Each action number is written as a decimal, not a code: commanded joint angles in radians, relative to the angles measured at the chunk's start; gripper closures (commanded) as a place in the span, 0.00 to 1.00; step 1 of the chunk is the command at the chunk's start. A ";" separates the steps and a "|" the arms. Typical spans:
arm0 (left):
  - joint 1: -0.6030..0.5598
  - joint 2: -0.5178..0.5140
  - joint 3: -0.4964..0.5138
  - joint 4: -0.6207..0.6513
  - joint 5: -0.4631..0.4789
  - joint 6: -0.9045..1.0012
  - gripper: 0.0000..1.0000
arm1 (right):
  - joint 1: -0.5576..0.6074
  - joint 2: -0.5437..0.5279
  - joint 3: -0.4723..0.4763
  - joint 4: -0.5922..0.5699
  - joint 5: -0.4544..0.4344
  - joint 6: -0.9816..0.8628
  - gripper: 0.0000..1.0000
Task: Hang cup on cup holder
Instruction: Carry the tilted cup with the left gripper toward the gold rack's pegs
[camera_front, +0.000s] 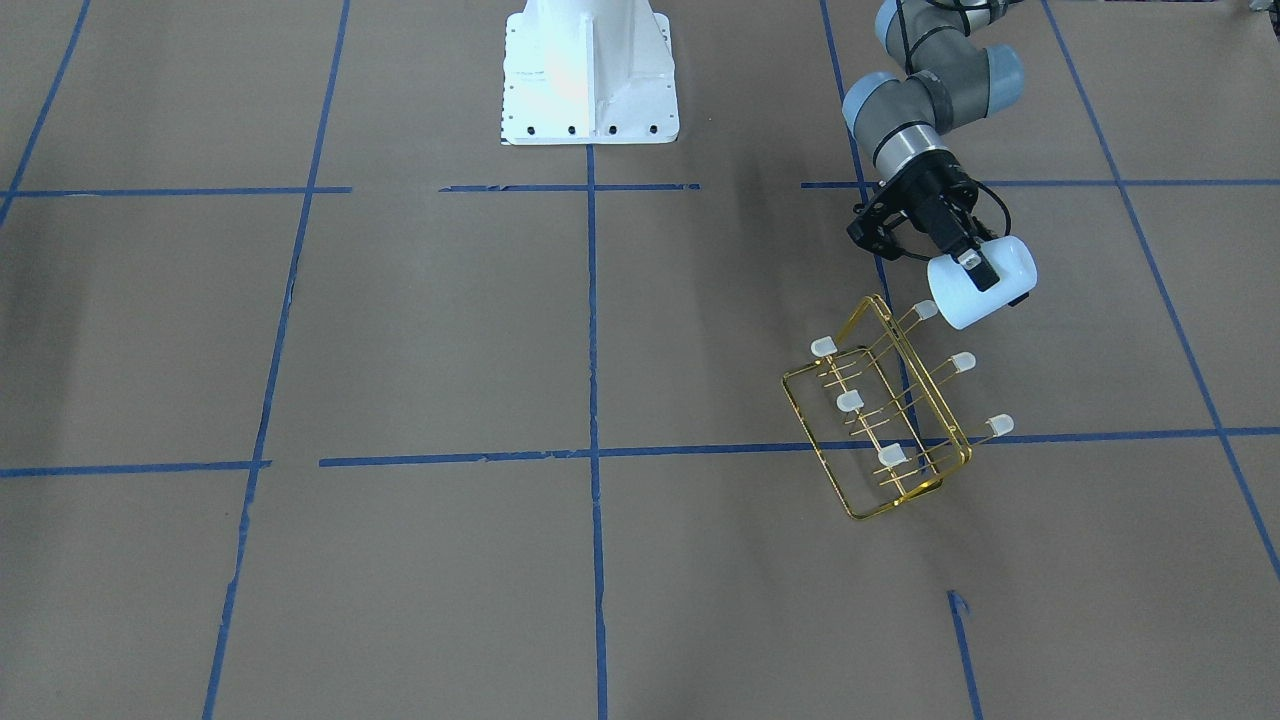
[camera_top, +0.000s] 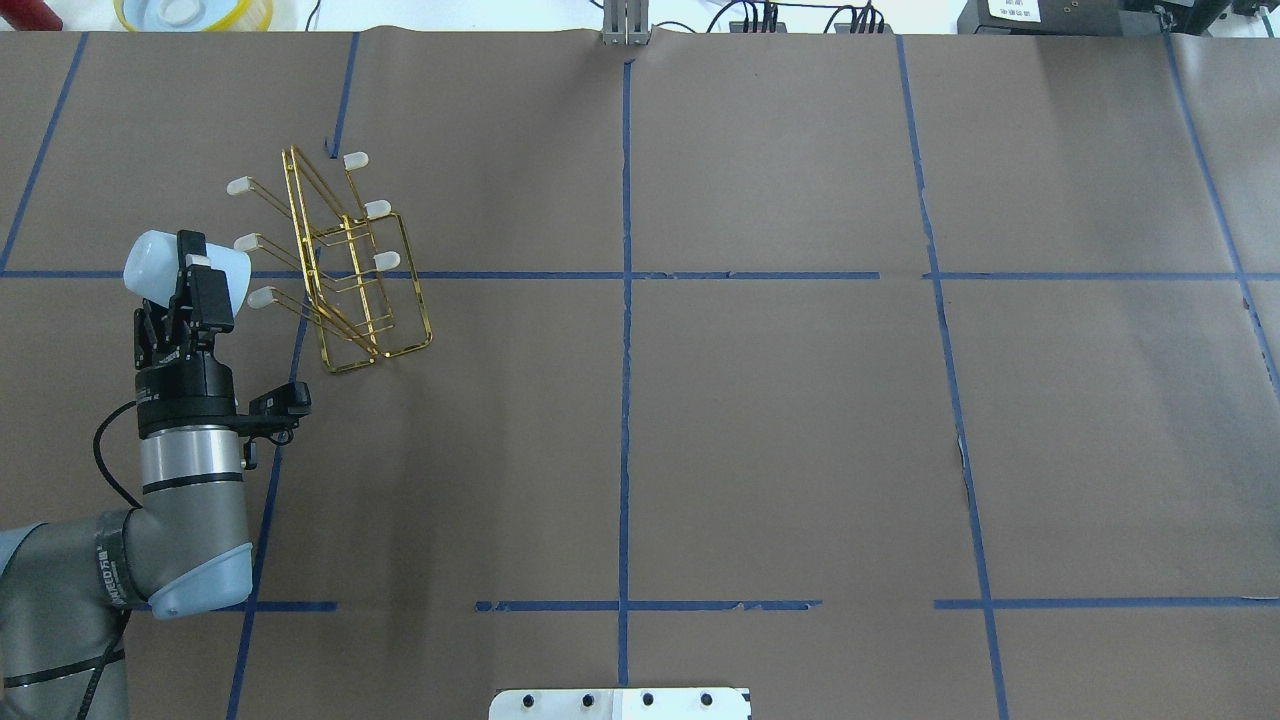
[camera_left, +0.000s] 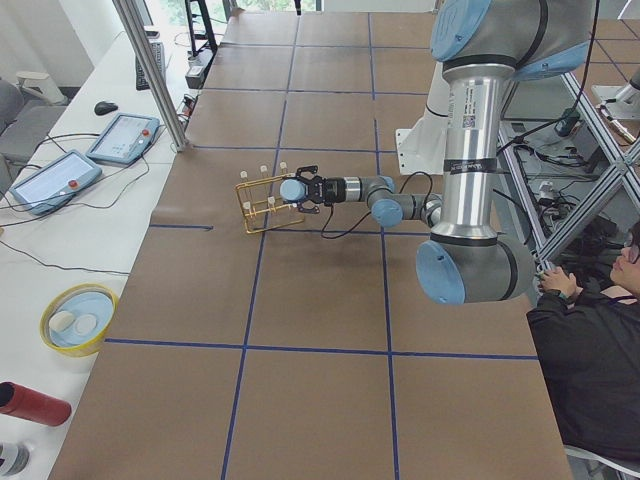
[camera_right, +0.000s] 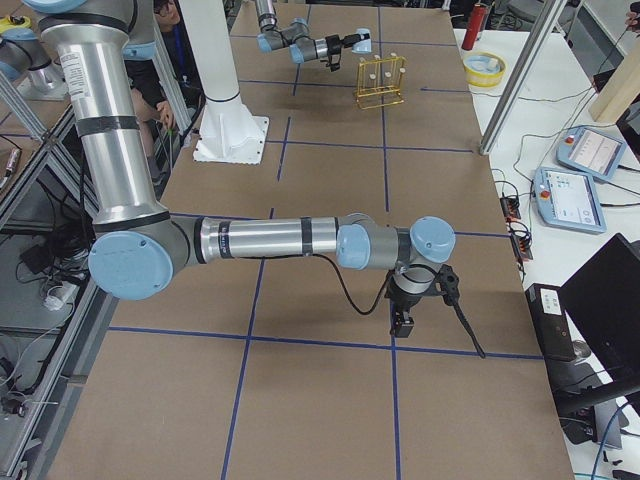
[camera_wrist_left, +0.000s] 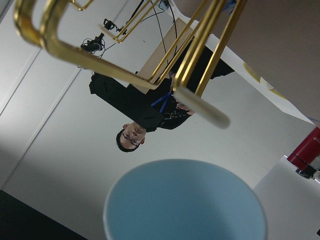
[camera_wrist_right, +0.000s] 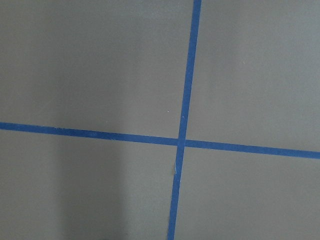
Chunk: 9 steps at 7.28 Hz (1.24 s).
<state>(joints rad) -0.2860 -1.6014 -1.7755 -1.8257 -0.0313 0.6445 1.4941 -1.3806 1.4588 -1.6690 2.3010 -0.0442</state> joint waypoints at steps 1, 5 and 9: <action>0.008 -0.014 0.022 0.000 0.001 0.000 0.87 | 0.000 0.000 0.000 0.000 0.000 0.001 0.00; 0.030 -0.051 0.073 0.002 0.019 0.003 0.87 | 0.000 0.000 0.000 0.000 0.000 0.000 0.00; 0.051 -0.063 0.086 0.031 0.019 0.003 0.85 | 0.000 0.000 0.000 0.000 0.000 0.000 0.00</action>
<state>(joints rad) -0.2434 -1.6581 -1.6971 -1.7996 -0.0123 0.6473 1.4941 -1.3806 1.4588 -1.6690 2.3010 -0.0445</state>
